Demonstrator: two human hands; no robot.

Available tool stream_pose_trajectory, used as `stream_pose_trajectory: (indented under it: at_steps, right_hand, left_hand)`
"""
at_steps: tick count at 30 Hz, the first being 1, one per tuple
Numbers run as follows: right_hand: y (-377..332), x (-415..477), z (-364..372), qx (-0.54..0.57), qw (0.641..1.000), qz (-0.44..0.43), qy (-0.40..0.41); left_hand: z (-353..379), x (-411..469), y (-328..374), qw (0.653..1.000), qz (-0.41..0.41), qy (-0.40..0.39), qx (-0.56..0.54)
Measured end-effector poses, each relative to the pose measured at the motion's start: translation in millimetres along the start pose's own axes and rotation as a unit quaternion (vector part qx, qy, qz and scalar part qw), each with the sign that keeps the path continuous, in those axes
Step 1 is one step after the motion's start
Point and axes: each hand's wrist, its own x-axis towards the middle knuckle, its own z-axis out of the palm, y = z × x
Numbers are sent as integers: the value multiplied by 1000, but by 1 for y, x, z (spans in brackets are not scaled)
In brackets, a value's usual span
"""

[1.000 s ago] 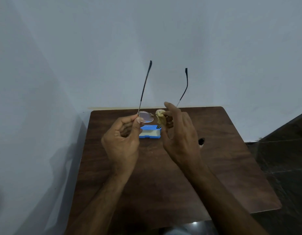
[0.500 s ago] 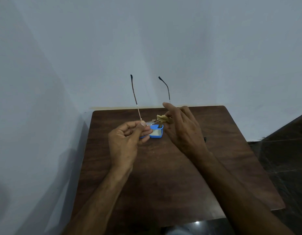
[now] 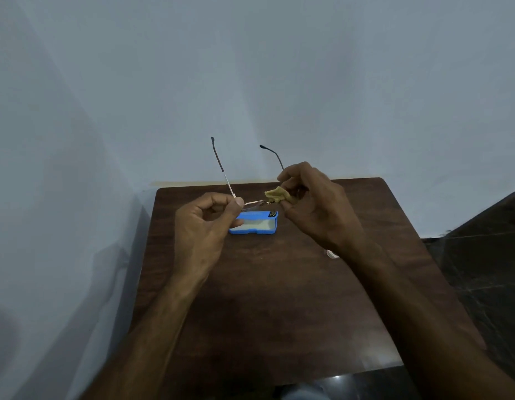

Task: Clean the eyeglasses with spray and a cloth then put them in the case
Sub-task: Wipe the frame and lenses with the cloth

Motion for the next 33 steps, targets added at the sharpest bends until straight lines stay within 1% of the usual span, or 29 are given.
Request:
stream_pose_trajectory:
  at_steps: [4, 10, 14, 17, 18, 22, 24, 26, 28, 31, 33]
  right_hand:
    - [7, 2, -1, 6, 1000, 5, 15]
    - [27, 3, 6, 9, 998, 53, 18]
    - [17, 1, 19, -38, 998, 39, 18]
    - [13, 0, 25, -83, 996, -12, 21]
    - [15, 0, 24, -83, 996, -14, 27]
    - [25, 0, 18, -37, 994, 63, 78]
    - [22, -2, 21, -39, 992, 73, 96]
    - [14, -3, 27, -60, 990, 58, 114]
    - [3, -5, 34, -71, 990, 34, 115]
    - [-13, -8, 44, -62, 993, -1, 101]
    - [-20, -10, 46, -49, 992, -8, 118]
  left_hand:
    - [6, 2, -5, 997, -38, -4, -60]
    - [7, 1, -14, 983, -117, 24, -141]
    - [11, 1, -15, 974, -150, 35, -167]
    - [13, -1, -16, 968, -160, 30, -193]
    - [13, -1, -16, 967, -161, 30, -196]
    - [14, -1, -15, 964, -163, 31, -209]
    - [14, -1, -13, 962, -170, 31, -210]
    - [16, -1, -11, 962, -173, 30, -211]
    - [19, -2, -10, 964, -171, 25, -204]
    - [23, -4, -9, 964, -169, 32, -202]
    - [24, -4, -7, 963, -165, 33, -212]
